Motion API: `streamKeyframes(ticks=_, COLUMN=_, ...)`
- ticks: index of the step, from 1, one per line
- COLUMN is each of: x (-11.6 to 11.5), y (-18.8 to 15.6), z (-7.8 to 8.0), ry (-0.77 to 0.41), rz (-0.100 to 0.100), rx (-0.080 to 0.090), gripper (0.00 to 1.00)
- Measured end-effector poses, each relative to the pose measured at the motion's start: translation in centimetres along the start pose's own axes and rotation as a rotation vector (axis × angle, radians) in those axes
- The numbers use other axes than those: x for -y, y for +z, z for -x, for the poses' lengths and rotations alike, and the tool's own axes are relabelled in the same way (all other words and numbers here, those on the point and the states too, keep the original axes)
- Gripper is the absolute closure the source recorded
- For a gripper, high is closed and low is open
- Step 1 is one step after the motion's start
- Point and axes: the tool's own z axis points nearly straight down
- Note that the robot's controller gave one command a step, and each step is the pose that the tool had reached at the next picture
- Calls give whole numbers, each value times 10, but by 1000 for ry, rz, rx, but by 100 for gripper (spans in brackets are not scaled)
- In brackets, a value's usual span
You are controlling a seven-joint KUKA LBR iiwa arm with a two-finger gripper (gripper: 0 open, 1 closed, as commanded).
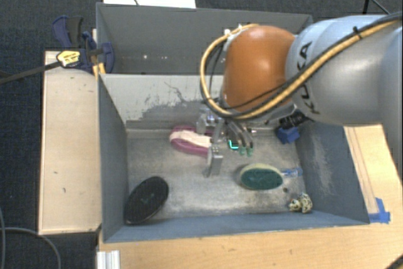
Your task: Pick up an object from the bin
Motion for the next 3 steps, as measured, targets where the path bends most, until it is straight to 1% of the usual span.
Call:
streamKeyframes(ticks=1, x=-37, y=88, z=-34, ry=-365, rz=-1, rx=3, gripper=0)
streamKeyframes(ticks=2, x=-108, y=111, z=-60, ry=-253, rz=2, rx=11, gripper=0)
streamKeyframes(ticks=3, x=-104, y=111, z=-60, ry=-244, rz=0, rx=7, gripper=100)
